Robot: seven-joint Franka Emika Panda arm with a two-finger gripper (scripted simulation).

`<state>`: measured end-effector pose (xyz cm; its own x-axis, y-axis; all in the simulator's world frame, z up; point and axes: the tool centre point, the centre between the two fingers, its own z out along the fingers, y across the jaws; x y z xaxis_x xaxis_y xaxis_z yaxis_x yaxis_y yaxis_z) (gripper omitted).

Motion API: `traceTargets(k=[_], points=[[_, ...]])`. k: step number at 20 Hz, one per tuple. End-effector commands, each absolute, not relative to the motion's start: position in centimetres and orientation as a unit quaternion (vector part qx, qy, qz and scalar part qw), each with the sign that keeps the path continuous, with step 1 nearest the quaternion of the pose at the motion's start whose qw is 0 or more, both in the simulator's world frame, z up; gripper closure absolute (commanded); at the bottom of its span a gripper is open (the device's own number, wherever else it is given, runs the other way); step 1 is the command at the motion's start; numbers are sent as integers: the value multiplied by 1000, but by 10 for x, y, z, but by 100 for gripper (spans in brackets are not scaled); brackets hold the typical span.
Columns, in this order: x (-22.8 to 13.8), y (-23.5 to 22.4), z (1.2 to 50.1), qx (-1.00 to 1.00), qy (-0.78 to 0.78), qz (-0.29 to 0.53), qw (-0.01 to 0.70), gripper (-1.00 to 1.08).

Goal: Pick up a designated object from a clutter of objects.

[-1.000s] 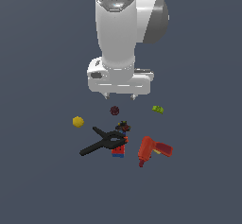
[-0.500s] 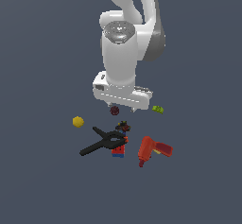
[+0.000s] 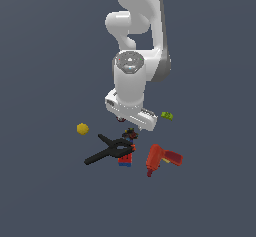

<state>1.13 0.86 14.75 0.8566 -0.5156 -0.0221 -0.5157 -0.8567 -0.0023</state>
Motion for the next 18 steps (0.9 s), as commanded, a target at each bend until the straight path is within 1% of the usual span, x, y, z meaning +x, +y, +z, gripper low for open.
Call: traceTargets(k=[1,9,18], points=[[10,10,132,-955,298,8,3,-92],[6,13,96,-930,367,3,1,-92],[3,13,80,-918,396,0,0,-92]])
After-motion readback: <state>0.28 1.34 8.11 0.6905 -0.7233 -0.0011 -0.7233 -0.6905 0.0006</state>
